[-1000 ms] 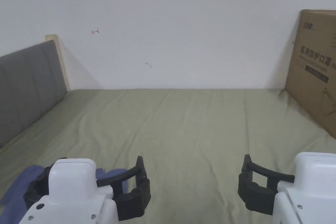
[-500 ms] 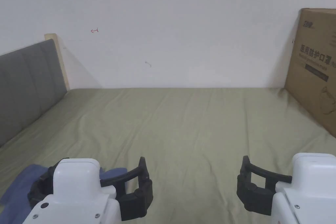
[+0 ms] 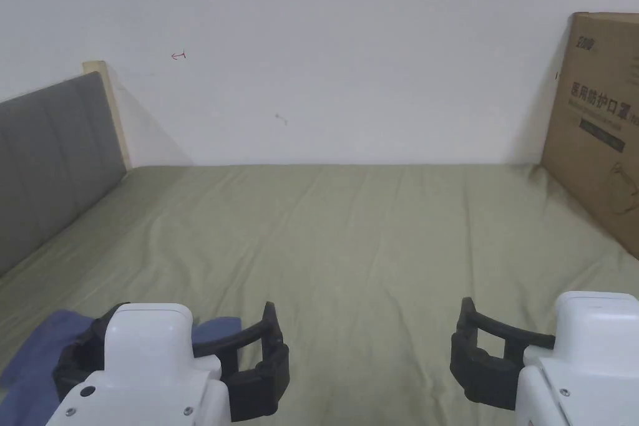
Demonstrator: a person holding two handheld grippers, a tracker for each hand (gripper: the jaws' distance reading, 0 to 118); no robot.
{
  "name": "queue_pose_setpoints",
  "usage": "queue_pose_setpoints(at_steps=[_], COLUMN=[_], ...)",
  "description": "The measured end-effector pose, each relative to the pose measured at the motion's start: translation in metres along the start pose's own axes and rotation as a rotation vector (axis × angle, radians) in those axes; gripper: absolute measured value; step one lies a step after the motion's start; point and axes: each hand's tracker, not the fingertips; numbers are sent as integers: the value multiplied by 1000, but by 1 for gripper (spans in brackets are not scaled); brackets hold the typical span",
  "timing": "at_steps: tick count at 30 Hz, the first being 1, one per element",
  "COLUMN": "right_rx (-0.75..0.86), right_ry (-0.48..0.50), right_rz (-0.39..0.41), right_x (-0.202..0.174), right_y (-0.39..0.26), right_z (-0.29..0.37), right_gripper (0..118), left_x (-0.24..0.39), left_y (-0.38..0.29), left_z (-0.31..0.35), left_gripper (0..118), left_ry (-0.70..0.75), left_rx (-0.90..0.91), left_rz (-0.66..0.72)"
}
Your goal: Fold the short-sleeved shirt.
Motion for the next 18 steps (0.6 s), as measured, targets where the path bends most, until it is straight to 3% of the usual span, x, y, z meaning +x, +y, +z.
queue_pose_setpoints(at_steps=[4, 6, 8, 12, 14, 16, 18], right_rx=[-1, 14, 70, 168, 206, 218, 177], right_ry=[-3, -54, -102, -224, -194, -152, -98], right_rz=[7, 76, 238, 752, 968, 1069, 987], right_x=[-1, -6, -19, -60, -75, -85, -87], right_y=[1, 4, 7, -3, -18, -30, -35], right_z=[0, 2, 6, 11, 14, 16, 12], right_gripper=[118, 118, 118, 118, 118, 118, 118], left_x=[-1, -6, -18, -47, -51, -51, -51], left_y=[0, 0, -4, -47, -73, -88, -85], left_z=[0, 0, -3, -21, -30, -32, -31], left_gripper=[118, 118, 118, 118, 118, 118, 118], left_ry=[-7, -48, -112, -286, -279, -198, -121], left_rx=[0, 12, 26, -10, -91, -139, -128], left_rz=[14, 116, 362, 1209, 1436, 1476, 1336])
